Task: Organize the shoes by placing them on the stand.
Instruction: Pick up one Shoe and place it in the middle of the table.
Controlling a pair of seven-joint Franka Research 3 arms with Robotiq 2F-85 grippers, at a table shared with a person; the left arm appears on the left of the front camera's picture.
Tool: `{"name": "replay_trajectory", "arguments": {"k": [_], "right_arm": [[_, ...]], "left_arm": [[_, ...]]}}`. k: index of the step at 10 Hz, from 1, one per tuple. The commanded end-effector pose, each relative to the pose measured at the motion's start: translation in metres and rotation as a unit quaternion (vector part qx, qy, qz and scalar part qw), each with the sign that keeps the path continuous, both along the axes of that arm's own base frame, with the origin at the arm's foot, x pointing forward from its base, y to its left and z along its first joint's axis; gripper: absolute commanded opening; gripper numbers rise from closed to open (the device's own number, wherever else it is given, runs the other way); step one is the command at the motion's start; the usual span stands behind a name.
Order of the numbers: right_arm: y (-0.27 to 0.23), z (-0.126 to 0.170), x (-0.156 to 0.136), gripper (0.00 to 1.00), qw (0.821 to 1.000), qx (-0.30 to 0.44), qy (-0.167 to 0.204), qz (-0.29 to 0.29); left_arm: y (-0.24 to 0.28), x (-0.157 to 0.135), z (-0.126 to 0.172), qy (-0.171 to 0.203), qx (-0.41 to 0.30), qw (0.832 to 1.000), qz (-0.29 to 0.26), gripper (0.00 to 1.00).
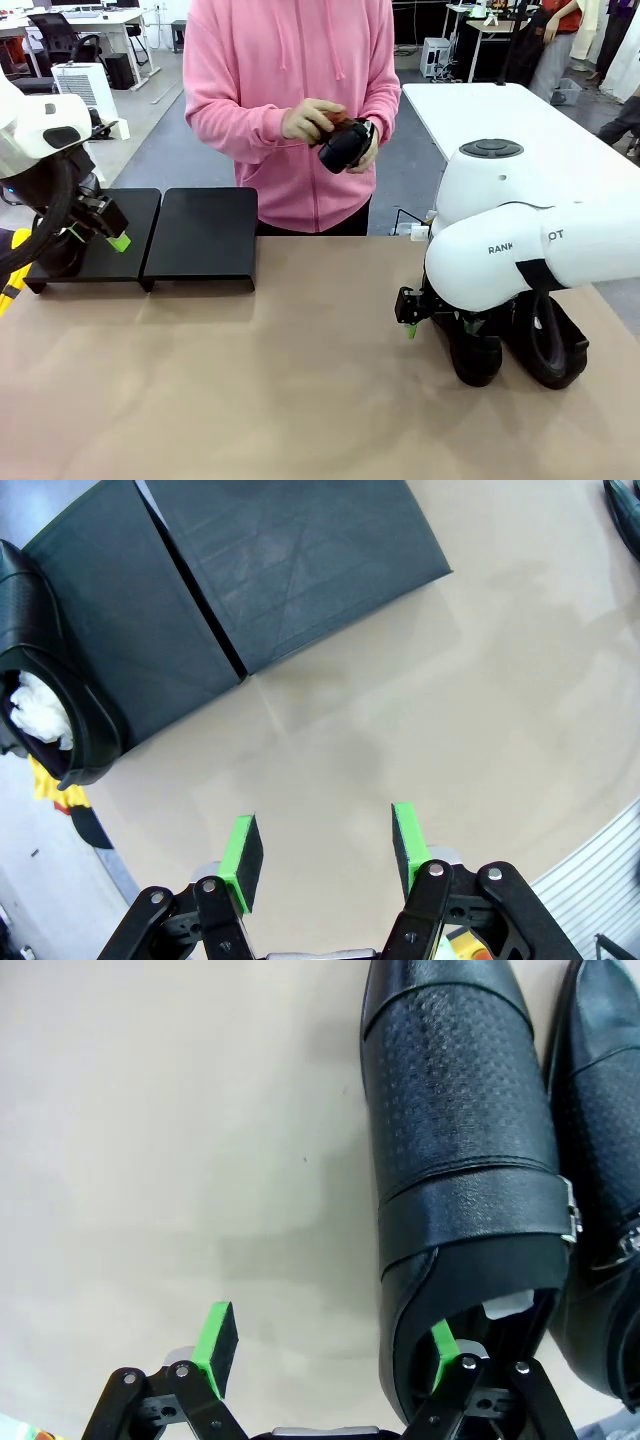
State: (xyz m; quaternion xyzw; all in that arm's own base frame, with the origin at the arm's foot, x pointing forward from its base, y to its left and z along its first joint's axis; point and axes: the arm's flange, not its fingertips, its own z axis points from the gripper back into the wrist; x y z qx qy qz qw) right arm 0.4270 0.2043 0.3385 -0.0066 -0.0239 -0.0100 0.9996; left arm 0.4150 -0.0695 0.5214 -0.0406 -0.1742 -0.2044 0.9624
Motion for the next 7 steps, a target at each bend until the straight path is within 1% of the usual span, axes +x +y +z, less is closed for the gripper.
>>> {"name": "replay_trajectory", "arguments": {"k": [1,4,7], "right_arm": [[-0.0001,0.0003,0.0080,0.56,1.000,0.009,0.002,0.007],[-0.0027,-0.0056,0.0062,0.00,1.000,0.013,0.010,-0.004],[-0.0057,-0.0055,0.0044,0.00,1.000,0.019,0.015,-0.012]], "left_arm": [[0.0022,-0.0004,0.0007,-0.002,-0.007,1.000,-0.005,0.68],[0.0022,-0.0004,0.0007,-0.002,-0.007,1.000,-0.005,0.68],[0.0022,-0.0004,0.0007,-0.002,-0.007,1.000,-0.005,0.68]]}}
